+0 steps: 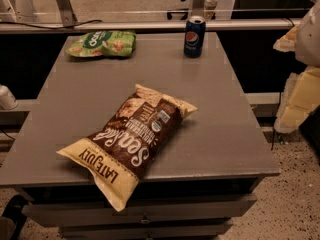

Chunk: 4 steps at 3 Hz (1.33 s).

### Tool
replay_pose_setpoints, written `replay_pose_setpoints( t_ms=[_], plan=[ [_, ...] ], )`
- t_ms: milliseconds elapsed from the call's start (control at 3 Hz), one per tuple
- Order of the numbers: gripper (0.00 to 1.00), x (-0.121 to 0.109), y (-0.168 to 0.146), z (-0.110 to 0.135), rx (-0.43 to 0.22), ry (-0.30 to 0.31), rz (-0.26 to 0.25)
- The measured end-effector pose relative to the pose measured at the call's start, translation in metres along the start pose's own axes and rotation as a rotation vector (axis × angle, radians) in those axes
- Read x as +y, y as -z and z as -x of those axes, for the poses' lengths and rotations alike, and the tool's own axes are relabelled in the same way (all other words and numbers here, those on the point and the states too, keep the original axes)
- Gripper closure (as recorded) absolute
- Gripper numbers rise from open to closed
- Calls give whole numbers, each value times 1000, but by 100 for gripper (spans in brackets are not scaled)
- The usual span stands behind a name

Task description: Knock pepsi can over

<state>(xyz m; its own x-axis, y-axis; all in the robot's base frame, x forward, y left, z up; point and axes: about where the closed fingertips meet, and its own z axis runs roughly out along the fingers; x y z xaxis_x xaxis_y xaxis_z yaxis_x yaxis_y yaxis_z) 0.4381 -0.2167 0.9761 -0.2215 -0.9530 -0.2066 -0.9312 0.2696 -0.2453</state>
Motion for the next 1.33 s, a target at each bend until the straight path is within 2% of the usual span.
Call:
replay_pose_setpoints(
  t_ms=[333,667,1333],
  plan=[
    [0,-1,1,1,-4,0,-5],
    [0,-15,-14,7,-39,-9,-24],
    [0,-78,-90,31,-215,-128,-45]
  ],
)
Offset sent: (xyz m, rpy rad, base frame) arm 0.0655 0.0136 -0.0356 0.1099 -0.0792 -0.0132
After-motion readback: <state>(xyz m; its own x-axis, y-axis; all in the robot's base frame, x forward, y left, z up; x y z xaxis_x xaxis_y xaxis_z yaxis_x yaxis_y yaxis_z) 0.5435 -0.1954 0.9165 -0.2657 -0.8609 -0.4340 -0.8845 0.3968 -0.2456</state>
